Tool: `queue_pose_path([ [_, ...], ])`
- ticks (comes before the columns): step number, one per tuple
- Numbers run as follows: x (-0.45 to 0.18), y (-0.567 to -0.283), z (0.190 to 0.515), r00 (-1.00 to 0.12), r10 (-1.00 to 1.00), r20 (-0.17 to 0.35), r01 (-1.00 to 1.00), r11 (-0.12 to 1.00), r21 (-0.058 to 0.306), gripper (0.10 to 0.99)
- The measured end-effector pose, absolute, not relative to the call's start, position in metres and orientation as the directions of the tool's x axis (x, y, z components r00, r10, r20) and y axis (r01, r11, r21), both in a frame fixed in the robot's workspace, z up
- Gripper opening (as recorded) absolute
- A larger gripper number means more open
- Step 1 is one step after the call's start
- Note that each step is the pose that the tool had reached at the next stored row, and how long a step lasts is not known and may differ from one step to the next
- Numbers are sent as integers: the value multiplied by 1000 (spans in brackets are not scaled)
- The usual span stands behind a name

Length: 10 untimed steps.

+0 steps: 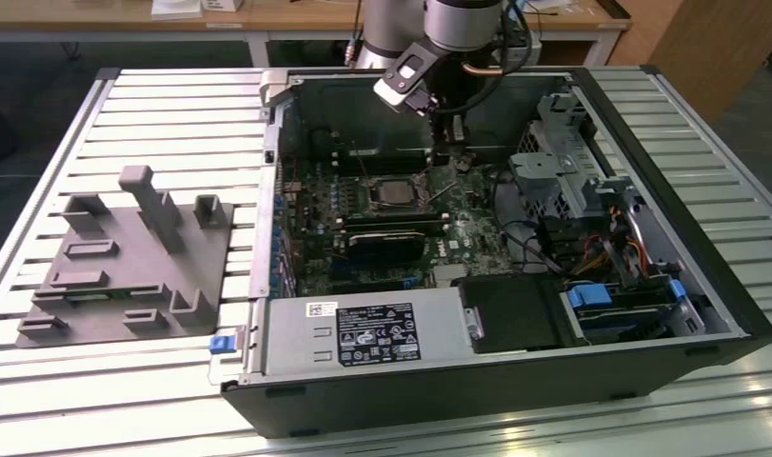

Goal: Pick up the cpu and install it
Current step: 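Close the cpu cover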

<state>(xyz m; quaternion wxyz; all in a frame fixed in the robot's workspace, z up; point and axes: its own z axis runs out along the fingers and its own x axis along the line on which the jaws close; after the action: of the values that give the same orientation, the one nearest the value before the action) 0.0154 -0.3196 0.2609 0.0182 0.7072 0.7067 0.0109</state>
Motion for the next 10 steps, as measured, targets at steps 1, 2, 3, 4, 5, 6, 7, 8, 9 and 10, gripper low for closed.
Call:
queue_pose_path([
  [1, 18, -319, 261, 1, 1000, -10, 999, -1, 41, 106],
  [2, 19, -319, 260, 1, 1000, -10, 999, -1, 41, 106],
  [3, 21, -319, 260, 1, 1000, -10, 999, -1, 41, 106],
  [4, 23, -319, 260, 1, 1000, -10, 999, 0, 41, 106],
  [5, 24, -319, 260, 0, 1000, -10, 999, 1, 41, 106],
  [6, 26, -319, 260, -2, 1000, -10, 999, 2, 41, 106],
  [7, 27, -319, 260, -4, 1000, -10, 999, 4, 41, 106],
  [8, 28, -319, 259, -5, 1000, -10, 999, 5, 41, 106],
  [9, 29, -318, 259, -6, 1000, -10, 999, 7, 41, 106],
  [10, 29, -318, 259, -8, 1000, -10, 999, 8, 41, 106],
])
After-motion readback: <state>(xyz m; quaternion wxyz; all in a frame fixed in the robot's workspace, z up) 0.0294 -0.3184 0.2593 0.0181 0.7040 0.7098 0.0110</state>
